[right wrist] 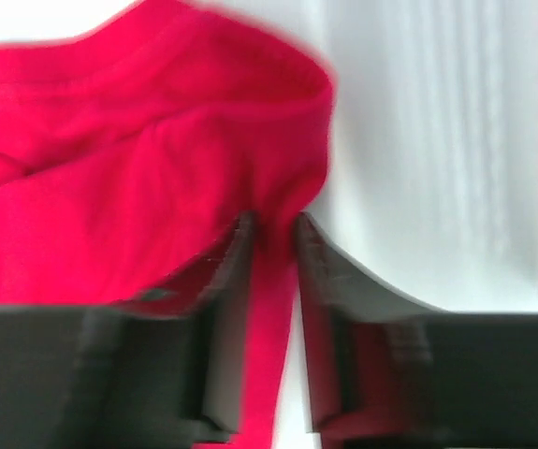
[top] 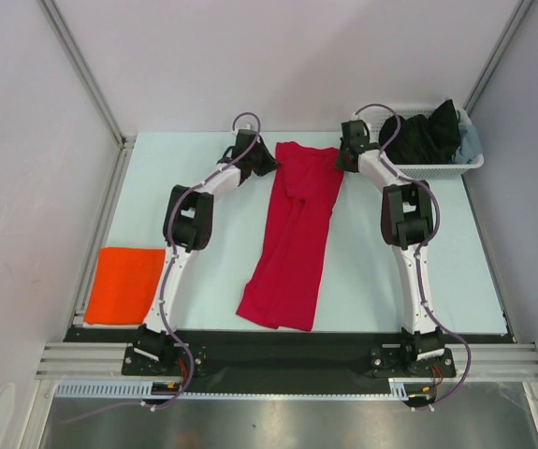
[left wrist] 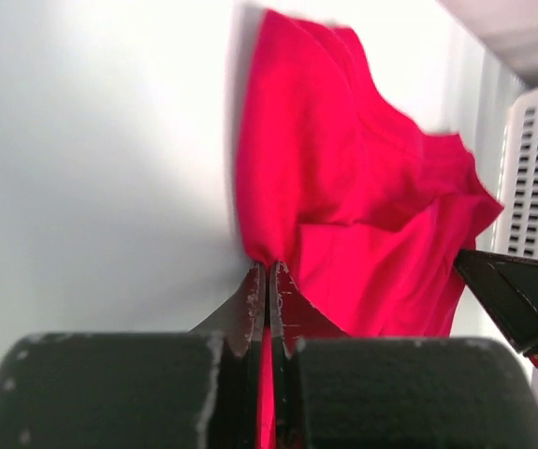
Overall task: Fold and stack the t-shirts
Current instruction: Fold the tshirt
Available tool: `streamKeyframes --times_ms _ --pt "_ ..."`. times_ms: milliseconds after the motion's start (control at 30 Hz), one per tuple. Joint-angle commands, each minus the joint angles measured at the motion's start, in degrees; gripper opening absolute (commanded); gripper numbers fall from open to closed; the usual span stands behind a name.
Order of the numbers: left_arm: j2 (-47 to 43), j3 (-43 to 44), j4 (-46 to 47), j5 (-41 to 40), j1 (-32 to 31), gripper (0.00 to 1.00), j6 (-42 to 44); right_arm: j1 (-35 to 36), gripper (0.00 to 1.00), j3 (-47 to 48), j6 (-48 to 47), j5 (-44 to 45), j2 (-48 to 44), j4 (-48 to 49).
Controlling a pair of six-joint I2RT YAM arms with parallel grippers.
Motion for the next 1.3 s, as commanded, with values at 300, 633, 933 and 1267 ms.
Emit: streamKeyframes --times_ms 300,633,933,1267 --pt "-1.03 3.68 1.21 -5.57 5.11 0.0 2.46 -2.27 0.04 15.24 -8.06 -12.19 10.13 4.03" --pt "-5.61 3.31 -5.8 -11.2 6.43 0.11 11.15 -2.19 0.28 19.2 -9.11 -15.44 11.54 6.24" --pt "-22.79 -4.04 -20.47 -14.88 6.43 0.57 20.91 -0.17 0.67 17.01 -10.07 -13.87 0.22 -8.78" --pt "-62.86 -54.38 -21.99 -3.84 0.82 0.55 19.08 4.75 0.95 -25.79 -3.59 -26.06 -34.81 -15.14"
